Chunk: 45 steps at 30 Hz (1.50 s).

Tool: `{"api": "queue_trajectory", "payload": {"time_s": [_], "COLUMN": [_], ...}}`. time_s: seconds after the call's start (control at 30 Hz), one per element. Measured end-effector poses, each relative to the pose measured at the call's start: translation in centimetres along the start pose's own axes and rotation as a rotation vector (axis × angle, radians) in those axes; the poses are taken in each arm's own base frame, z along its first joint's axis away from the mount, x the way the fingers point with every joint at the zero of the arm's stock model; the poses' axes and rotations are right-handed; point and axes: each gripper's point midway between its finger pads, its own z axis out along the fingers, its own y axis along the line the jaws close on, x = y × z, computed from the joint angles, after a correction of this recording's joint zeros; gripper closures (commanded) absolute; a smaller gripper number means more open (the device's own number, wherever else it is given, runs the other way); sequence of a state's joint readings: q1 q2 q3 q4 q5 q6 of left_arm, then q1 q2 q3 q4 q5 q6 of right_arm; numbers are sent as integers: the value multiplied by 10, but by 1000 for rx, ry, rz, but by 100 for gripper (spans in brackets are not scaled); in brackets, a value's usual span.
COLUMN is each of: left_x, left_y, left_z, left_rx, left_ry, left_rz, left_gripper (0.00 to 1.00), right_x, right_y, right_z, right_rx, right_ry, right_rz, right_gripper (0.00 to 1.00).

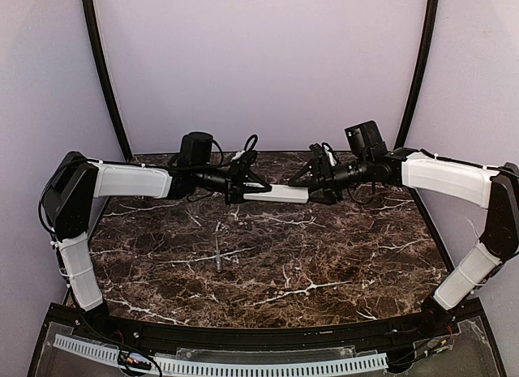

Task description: Unload the batteries from the remote control

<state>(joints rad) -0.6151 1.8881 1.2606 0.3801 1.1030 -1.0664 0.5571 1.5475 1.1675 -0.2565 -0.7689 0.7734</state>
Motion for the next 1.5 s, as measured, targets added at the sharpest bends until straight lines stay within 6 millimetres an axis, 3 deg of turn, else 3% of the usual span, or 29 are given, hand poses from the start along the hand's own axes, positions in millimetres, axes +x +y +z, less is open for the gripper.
{"api": "queue_trajectory", "payload": {"time_s": [1.2,1.37,1.5], "left_x": [-1,-1,0], "left_y": [-9,-9,-8], "left_z": [-5,-6,-6], "left_rx": [40,43,41], "left_ry": [15,18,17], "left_rz": [57,59,55], "left_gripper": [100,100,100], "right_x": [7,8,8], "right_y": [3,3,3], "right_z": [8,8,8], "right_rx": [-51,-61,-62], "right_ry": [12,15,14], "right_rz": [-1,-4,-5], "right_gripper": [69,67,47]}}
